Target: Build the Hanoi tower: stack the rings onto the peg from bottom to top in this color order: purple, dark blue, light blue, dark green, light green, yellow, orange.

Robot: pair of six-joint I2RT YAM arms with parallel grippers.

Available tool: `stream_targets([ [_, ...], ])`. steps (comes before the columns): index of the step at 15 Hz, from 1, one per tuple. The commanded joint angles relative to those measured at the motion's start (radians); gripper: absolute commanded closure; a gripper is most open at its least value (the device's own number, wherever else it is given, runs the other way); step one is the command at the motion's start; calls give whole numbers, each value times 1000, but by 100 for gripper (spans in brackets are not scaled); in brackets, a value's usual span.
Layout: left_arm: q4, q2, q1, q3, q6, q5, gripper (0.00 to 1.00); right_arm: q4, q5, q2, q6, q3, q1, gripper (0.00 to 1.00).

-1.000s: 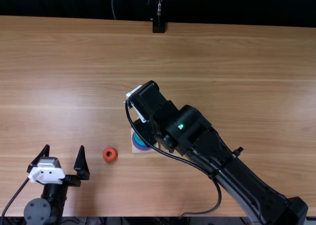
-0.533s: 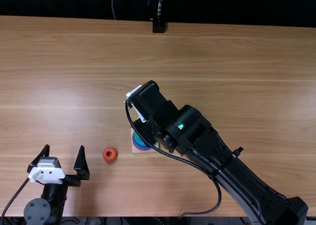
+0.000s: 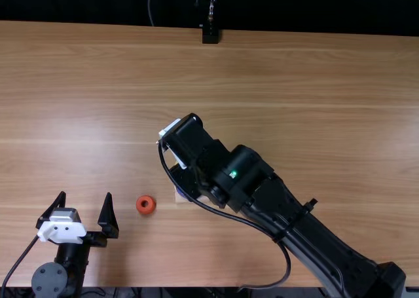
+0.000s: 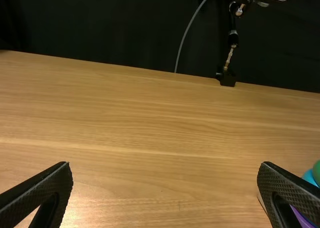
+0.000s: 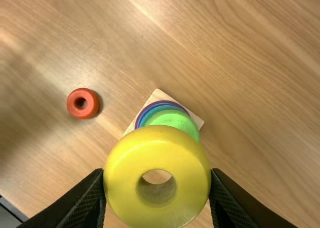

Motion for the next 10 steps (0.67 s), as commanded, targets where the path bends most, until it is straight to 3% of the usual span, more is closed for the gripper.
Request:
stream_targets([
  [1, 4, -11, -6, -30, -2, 10, 0, -1, -1, -33, 2, 22, 8, 100],
  [10, 4, -11, -6, -30, -1, 10, 0, 3, 1, -32, -11, 35, -1, 100],
])
